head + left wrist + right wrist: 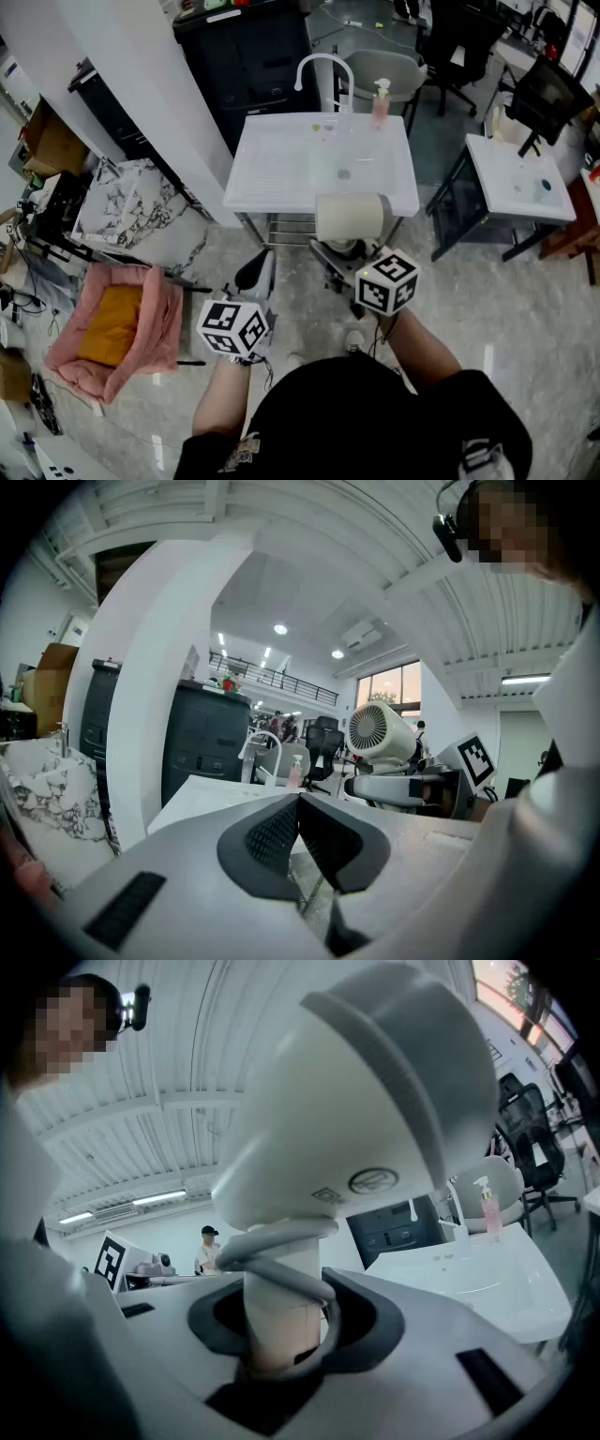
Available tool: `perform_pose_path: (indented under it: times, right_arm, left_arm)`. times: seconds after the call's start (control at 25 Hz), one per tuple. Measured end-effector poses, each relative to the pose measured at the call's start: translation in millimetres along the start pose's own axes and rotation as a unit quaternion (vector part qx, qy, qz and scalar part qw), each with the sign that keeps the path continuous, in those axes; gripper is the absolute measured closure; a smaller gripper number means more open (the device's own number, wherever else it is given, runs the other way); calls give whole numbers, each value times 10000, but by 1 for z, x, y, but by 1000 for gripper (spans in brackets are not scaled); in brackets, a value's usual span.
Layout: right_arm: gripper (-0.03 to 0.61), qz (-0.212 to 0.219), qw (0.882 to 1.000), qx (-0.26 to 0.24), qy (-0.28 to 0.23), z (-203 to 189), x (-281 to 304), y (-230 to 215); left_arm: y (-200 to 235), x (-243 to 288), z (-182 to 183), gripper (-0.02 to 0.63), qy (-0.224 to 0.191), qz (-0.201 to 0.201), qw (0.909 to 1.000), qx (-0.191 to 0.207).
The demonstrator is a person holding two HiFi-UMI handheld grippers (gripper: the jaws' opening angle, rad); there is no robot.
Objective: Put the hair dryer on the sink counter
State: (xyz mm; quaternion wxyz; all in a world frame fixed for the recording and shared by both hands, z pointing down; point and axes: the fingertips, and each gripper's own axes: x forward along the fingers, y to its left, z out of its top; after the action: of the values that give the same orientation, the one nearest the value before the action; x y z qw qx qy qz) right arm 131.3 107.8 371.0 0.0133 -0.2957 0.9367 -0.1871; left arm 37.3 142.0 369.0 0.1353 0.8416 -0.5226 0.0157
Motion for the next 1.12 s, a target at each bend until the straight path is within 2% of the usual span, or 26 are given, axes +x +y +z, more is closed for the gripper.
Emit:
perform_pose_path:
  times: [0.48,1.12]
  right_arm:
    - [411,42,10000,-6,18,-3,-14,-17]
    - [413,1,9996,38,269,9,-59,-95]
  left_arm:
    - [-13,13,-9,611,11,54,10000,-53]
    - [-65,79,-16,611,-40,167,9997,-183]
